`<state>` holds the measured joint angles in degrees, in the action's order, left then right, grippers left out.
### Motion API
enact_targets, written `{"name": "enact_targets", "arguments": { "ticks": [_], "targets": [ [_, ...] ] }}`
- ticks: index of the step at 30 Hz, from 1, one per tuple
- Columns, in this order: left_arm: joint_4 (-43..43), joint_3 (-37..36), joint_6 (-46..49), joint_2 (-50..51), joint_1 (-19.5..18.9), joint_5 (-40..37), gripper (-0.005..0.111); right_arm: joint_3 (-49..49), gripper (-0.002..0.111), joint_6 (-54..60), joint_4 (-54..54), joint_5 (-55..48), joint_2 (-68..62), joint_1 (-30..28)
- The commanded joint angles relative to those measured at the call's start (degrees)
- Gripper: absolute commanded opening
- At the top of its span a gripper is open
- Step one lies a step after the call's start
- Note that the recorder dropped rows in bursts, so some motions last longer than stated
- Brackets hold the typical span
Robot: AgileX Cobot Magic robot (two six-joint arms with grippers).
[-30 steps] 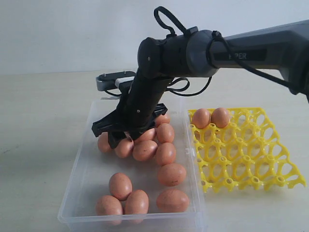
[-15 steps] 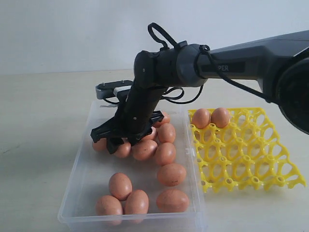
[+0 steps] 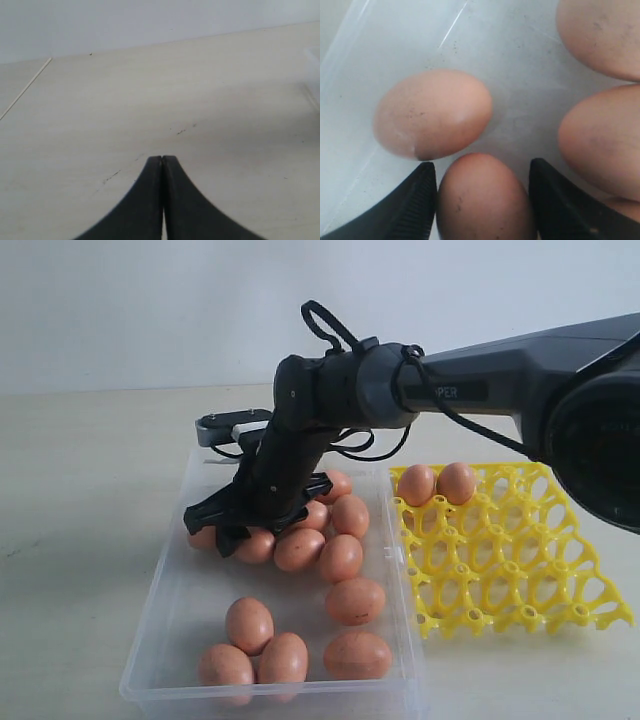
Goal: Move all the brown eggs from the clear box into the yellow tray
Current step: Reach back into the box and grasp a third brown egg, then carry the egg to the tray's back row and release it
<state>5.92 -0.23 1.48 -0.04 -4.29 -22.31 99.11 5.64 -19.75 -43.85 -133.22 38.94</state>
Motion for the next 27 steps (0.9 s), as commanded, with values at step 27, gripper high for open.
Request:
{"name": "enact_targets", "arguments": {
  "ticks": [27],
  "targets": [
    [0.0, 0.2, -0.2, 0.0, 0.3, 0.5, 0.000, -35.7, 0.000, 3.8, 9.6, 31.9, 37.4, -2.5]
  ]
}}
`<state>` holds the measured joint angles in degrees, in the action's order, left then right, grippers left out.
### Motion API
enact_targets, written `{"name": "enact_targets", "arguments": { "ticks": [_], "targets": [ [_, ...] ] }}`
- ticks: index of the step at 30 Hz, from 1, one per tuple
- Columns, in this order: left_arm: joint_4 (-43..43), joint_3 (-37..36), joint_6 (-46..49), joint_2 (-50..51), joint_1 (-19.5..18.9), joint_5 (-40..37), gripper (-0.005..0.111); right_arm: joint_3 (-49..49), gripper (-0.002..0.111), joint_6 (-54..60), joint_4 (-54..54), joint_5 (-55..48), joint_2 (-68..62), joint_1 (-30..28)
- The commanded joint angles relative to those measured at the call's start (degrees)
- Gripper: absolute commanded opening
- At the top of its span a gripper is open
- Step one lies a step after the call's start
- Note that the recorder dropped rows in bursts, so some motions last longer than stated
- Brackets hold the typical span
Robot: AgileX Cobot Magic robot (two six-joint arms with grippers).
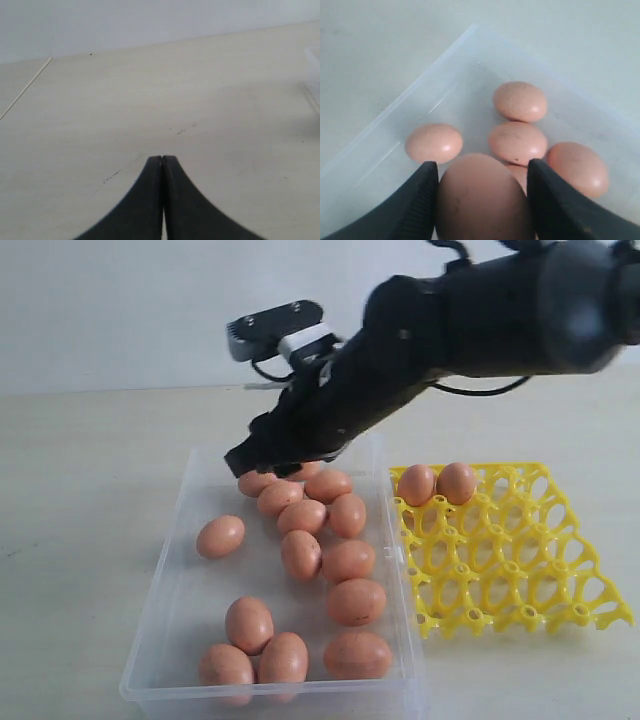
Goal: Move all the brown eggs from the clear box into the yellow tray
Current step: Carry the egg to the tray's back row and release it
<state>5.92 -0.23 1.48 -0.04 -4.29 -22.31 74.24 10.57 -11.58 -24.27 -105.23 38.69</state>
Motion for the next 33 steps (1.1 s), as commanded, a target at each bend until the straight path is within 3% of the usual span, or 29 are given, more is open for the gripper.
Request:
{"name": "enact_targets", "arguments": {
  "ticks": [1, 9, 16, 33],
  "targets": [
    [0.0, 0.2, -0.2, 0.0, 0.3, 0.5, 0.000, -14.3, 0.000, -1.8, 1.5, 16.2, 12.2, -3.4],
    [0.0, 0.2, -0.2, 0.0, 0.3, 0.5, 0.000, -32.7, 0.000, -4.8, 2.1, 29.0, 24.0, -15.0],
    [0.0, 0.2, -0.2, 0.0, 0.3, 0.5, 0.000, -34.2, 0.000, -12.8, 6.6, 30.8, 20.9, -23.4],
    [0.0, 0.2, -0.2, 0.0, 0.3, 0.5, 0.000, -29.4, 0.000, -13.6, 10.3, 33.6, 7.7, -26.9]
  ]
}}
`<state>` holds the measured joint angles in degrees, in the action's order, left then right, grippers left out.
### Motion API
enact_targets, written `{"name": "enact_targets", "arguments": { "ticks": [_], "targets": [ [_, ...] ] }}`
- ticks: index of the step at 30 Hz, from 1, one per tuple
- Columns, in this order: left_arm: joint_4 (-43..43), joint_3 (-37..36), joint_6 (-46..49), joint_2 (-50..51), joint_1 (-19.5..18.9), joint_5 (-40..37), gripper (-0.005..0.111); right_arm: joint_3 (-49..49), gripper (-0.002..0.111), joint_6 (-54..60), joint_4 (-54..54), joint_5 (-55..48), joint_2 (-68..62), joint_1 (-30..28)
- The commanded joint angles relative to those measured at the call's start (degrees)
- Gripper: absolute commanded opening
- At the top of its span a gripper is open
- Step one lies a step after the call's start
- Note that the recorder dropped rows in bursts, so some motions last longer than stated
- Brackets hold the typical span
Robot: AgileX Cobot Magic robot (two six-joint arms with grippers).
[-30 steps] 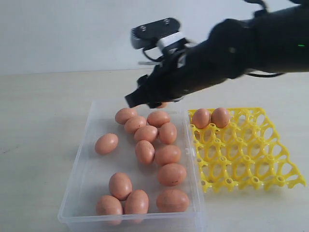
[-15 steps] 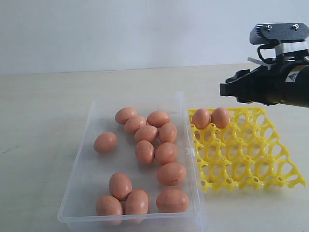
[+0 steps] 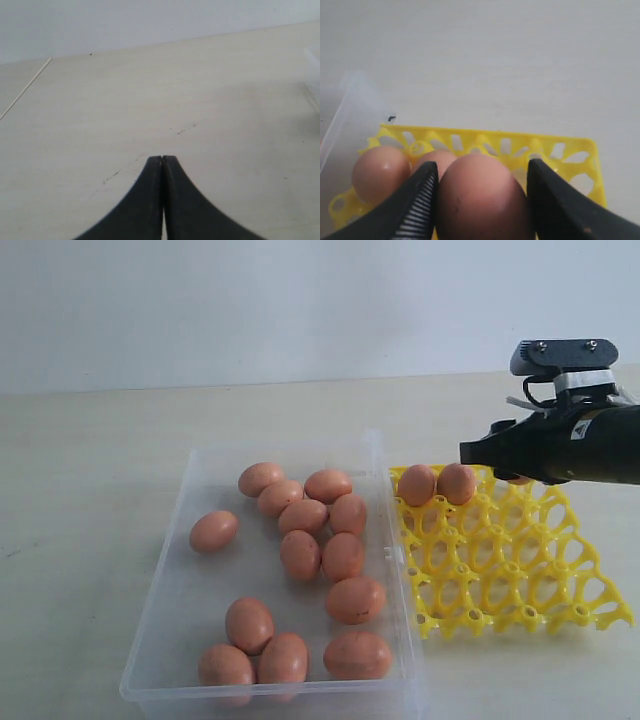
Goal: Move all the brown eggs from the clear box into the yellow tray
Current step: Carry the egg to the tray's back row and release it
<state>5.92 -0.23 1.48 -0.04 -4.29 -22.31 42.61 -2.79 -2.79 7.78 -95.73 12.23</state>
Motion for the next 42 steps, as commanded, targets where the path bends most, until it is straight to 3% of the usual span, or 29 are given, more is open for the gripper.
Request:
{"name": "enact_targets", "arguments": {
  "ticks": [1, 27, 34, 42],
  "targets": [
    [0.0, 0.2, -0.2, 0.0, 0.3, 0.5, 0.000, 2.9, 0.000, -0.3, 1.5, 1.5, -2.2, -0.6],
    [0.0, 0.2, -0.2, 0.0, 0.3, 0.5, 0.000, 5.1, 0.000, 0.2, 1.8, 2.0, -8.2, -2.3],
    [0.0, 0.2, -0.2, 0.0, 0.3, 0.5, 0.000, 5.3, 0.044, 1.2, 1.7, 2.2, -8.2, -2.3],
    [0.0, 0.2, -0.2, 0.0, 0.3, 0.5, 0.000, 5.3, 0.061, 1.2, 1.7, 1.8, -8.2, -2.3]
  ]
}}
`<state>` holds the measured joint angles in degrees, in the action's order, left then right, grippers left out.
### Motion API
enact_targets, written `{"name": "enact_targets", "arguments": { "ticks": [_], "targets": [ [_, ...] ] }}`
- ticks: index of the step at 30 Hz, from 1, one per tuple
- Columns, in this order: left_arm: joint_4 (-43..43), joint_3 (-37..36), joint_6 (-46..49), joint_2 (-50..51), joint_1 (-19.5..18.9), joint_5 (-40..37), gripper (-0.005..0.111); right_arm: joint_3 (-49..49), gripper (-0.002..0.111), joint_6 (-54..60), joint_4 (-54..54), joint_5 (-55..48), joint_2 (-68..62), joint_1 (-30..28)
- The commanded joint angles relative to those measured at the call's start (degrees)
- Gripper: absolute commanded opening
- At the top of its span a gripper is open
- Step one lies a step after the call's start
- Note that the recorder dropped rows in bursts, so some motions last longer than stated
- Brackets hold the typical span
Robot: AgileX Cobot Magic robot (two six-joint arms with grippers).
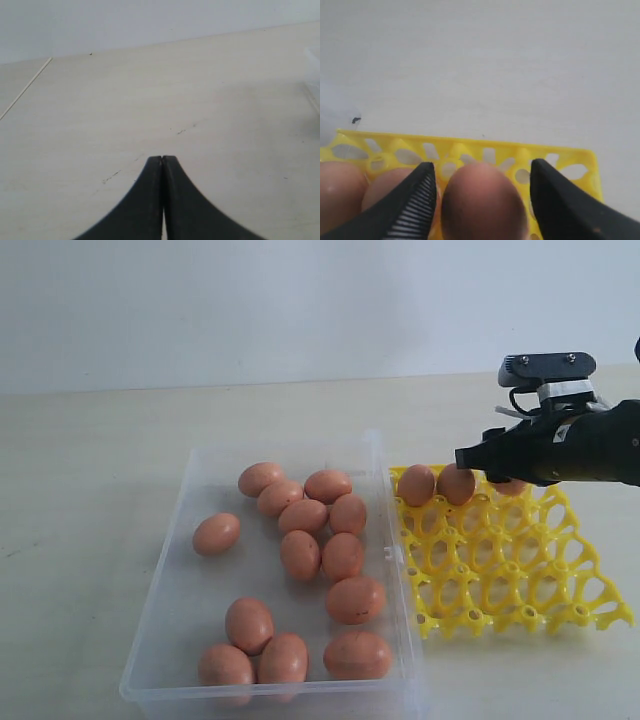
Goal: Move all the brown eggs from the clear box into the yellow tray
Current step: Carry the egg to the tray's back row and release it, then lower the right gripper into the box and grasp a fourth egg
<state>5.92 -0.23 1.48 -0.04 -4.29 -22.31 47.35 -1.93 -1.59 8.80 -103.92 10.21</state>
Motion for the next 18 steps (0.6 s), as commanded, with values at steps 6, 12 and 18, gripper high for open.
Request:
{"name": "enact_targets", "arguments": {
  "ticks": [6, 12, 18],
  "targets": [
    [0.0, 0.2, -0.2, 0.0, 0.3, 0.5, 0.000, 0.6, 0.061, 0.3, 0.5, 0.6, 0.5, -0.3],
    [0.0, 0.2, -0.2, 0.0, 0.3, 0.5, 0.000, 0.6, 0.058, -1.3, 0.4, -0.2, 6.4, 0.8],
    [0.0, 0.2, -0.2, 0.0, 0.3, 0.5, 0.000, 6.7, 0.014, -2.2, 0.0, -16.5, 12.1, 7.4]
  ]
}}
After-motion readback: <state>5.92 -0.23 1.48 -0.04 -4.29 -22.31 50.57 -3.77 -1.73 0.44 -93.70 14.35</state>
